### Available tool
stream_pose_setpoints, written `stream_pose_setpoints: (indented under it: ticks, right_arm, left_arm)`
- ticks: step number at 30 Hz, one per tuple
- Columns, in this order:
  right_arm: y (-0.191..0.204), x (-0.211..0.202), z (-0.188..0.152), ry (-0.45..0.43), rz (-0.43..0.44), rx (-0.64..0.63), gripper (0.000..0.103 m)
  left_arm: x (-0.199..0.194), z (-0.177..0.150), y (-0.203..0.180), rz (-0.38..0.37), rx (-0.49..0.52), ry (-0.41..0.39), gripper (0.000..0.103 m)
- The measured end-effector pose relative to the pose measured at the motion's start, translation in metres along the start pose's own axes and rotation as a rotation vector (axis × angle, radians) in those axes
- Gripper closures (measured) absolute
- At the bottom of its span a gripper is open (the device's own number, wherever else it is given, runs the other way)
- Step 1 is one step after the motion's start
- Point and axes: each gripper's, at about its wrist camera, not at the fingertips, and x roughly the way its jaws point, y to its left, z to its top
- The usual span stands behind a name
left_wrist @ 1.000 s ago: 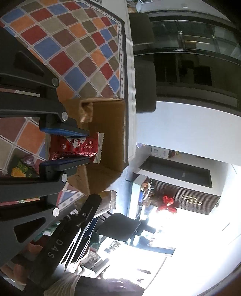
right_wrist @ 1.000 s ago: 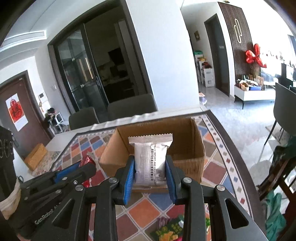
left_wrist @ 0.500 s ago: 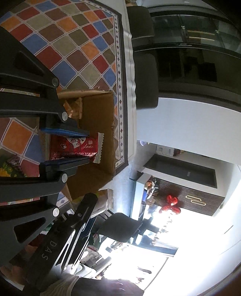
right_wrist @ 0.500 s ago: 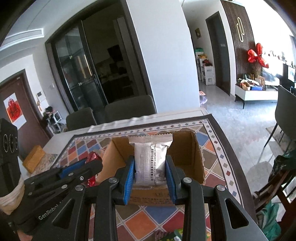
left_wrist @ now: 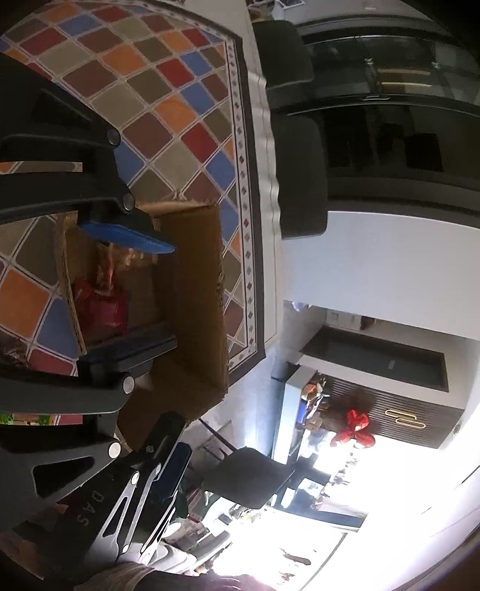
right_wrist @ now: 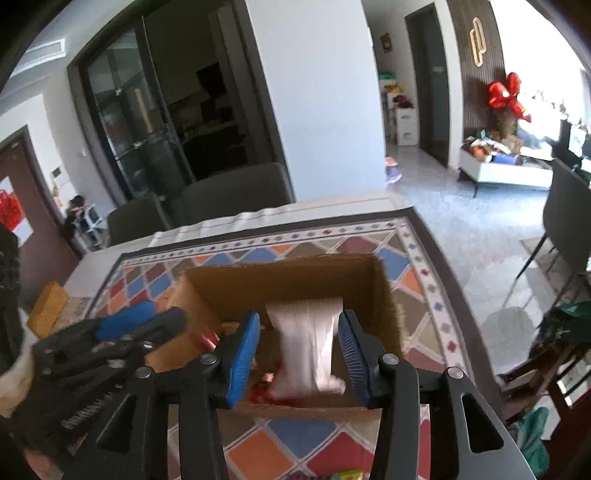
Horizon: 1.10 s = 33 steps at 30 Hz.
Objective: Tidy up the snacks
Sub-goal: 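Open both tools to drop the snacks into the box and withdraw, then move both open tools down to the snacks beside the box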
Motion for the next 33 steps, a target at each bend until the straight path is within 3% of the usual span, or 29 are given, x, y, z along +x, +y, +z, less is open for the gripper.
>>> stream_pose_setpoints:
  ticks: [18,33]
  right_arm:
    - [0.000,-0.075,-0.048,-0.096,0.016,-0.044,0.057]
    - [-0.021,-0.110,-0.106,-0.091,-0.002,-0.046,0.057]
  left_arm:
    - [-0.075,-0.057,-0.038,-0.056,0.088,-0.112,0.050]
    - [-0.087,-0.123,-0.072,-0.108,0.141,-0.054,0.046]
